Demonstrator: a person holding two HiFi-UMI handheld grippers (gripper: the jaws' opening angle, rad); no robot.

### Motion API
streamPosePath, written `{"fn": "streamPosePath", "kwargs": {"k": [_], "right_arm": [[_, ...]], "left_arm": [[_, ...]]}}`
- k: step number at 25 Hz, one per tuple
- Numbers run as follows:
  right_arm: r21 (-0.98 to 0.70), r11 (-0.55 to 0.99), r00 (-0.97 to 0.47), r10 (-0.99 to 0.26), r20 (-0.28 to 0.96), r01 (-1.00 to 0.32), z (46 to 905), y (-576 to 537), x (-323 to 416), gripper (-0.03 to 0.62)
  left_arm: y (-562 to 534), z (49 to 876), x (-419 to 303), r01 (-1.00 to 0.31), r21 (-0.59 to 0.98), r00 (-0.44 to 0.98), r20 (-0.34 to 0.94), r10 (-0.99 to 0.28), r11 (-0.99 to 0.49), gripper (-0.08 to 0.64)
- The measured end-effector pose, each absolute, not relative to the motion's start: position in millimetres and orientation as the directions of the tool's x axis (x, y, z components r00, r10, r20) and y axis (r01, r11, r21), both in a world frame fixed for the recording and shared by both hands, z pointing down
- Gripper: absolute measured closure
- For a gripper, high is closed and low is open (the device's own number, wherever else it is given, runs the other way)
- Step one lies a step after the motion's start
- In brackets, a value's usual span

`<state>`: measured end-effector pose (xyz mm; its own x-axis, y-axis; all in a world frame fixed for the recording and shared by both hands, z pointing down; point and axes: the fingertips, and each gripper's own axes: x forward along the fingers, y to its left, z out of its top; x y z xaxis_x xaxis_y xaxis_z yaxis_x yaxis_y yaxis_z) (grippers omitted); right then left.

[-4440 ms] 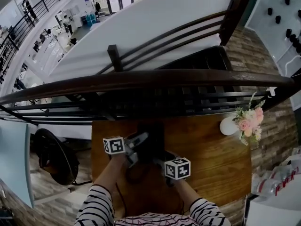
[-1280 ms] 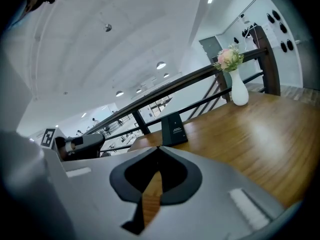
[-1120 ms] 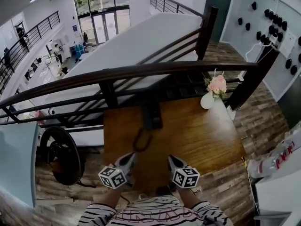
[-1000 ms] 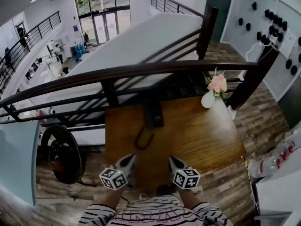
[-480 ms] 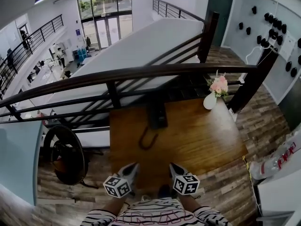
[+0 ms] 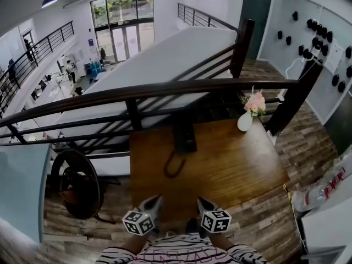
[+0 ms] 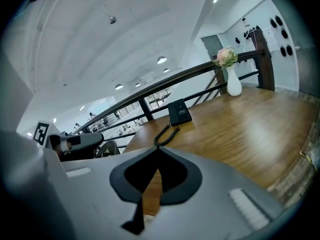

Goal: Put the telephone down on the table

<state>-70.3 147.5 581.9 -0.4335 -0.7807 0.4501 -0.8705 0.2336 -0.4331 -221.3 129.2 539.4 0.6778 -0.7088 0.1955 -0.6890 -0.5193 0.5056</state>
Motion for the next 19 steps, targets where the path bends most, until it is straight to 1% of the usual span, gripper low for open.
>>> {"fn": "streamPosePath", "kwargs": {"k": [19], "right_arm": [[-0.403, 0.23, -0.414, -0.783, 0.464, -0.886, 584.2, 131.2, -76.1, 0.594]], "left_arm": [[118.0, 548.9, -232.6, -0.691, 0.514, 0.676, 0.208, -0.707, -0.509, 0.558]]}}
